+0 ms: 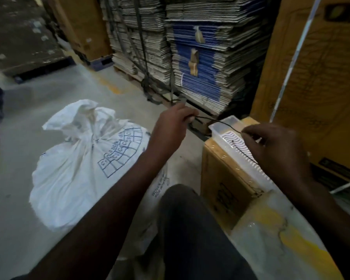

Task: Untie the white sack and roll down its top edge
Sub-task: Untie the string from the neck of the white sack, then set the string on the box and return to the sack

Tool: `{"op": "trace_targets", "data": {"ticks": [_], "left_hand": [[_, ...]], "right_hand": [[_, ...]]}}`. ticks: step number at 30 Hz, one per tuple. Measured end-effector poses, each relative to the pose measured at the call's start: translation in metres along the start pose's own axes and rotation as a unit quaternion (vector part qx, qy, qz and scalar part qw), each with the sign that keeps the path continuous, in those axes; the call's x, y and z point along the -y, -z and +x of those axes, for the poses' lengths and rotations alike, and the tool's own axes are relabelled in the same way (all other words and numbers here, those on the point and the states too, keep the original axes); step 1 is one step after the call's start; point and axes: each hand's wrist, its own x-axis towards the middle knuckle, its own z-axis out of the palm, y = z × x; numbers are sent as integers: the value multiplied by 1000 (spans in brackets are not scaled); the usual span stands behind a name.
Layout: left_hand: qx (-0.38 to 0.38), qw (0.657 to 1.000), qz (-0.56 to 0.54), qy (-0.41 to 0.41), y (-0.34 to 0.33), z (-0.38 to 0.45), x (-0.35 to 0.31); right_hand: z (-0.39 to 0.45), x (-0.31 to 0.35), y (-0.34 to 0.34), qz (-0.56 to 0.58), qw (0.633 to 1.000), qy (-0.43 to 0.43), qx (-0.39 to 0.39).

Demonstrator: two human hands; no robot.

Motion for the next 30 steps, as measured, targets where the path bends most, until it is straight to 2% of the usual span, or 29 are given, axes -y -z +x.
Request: {"op": "trace_targets", "data": {"ticks": [2,6,11,14,18,23,30], "left_hand": [[52,996,49,-51,-28,12,-12],[86,977,128,-147,-78,27,-32],[110,964,150,-192,-117,36,-42],[133,961,158,-185,-129,39,-47],[157,963,140,-166,-139,40,-46],[156,969,126,-141,-143,34,-42],[127,975,121,-134,-133,23,-44]], "right_hand": [[-16,-27,6,-37,999,-30,3],[-40,-59,7,-81,994,-75,8],[-51,-67,-2,-129,984,-118,35],[-54,-69,-8,-147,976,-143,70],[-53,-68,-15,-172,968,-167,75],[-53,-70,-22,-142,965,-185,121],[-52,-57,-16,-109,972,-174,116]]}}
